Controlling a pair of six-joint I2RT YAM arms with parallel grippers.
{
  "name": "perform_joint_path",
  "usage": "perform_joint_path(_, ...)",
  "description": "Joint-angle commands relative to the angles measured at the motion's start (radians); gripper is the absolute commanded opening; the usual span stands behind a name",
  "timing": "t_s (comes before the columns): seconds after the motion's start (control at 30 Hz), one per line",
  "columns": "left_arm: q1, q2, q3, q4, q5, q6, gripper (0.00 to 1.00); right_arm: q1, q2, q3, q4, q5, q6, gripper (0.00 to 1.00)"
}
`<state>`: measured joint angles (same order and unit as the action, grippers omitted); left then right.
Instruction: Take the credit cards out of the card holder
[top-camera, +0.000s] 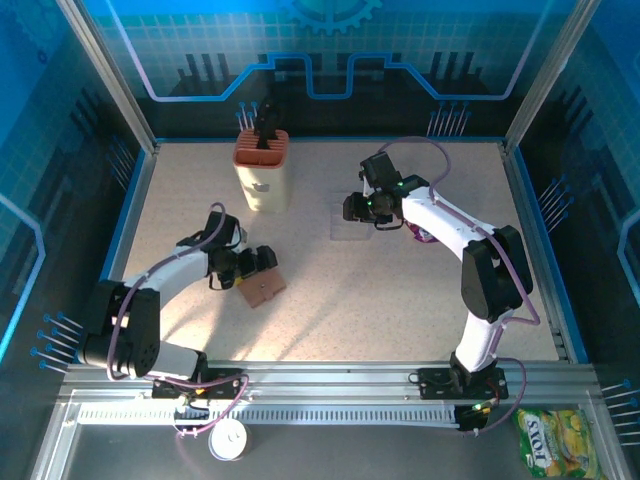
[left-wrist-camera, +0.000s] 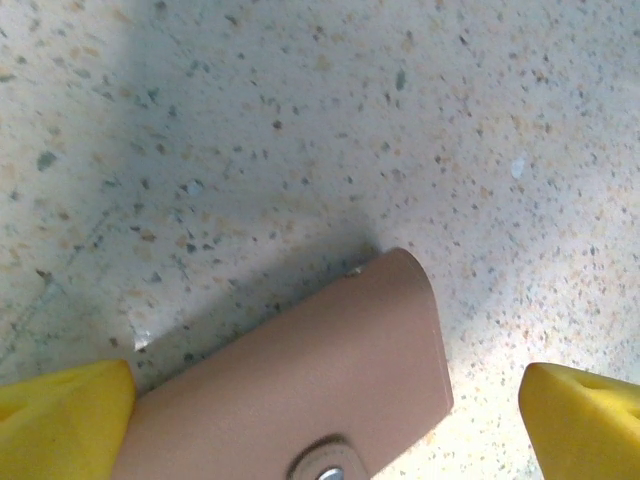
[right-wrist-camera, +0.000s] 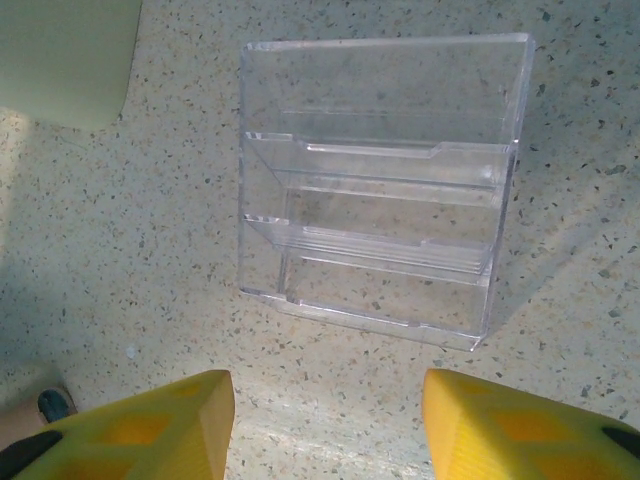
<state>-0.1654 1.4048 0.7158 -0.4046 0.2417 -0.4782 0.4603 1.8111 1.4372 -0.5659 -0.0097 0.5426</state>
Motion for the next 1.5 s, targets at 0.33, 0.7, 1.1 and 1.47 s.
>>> perform_joint_path(0.33, -0.203, -0.134, -0.078, -0.083, -0.025, -0.177, 0.99, 0.017, -0.039, -0.018, 0.029, -0.036, -0.002, 0.55)
perform_joint_path(0.7, -0.267, -0.012, 0.113, -0.28, -0.239, -0.154, 0.99, 0.012, -0.036, -0.025, 0.03, -0.036, -0.001, 0.56)
perform_joint_path(1.1, -0.368, 0.179, 0.265, -0.395, -0.35, -0.186, 0.99, -0.002, -0.071, -0.029, 0.015, -0.029, -0.012, 0.57)
perform_joint_path(1.47, -0.409, 0.287, 0.303, -0.391, -0.35, -0.186, 0.98, -0.025, -0.097, -0.066, 0.026, -0.036, -0.012, 0.58)
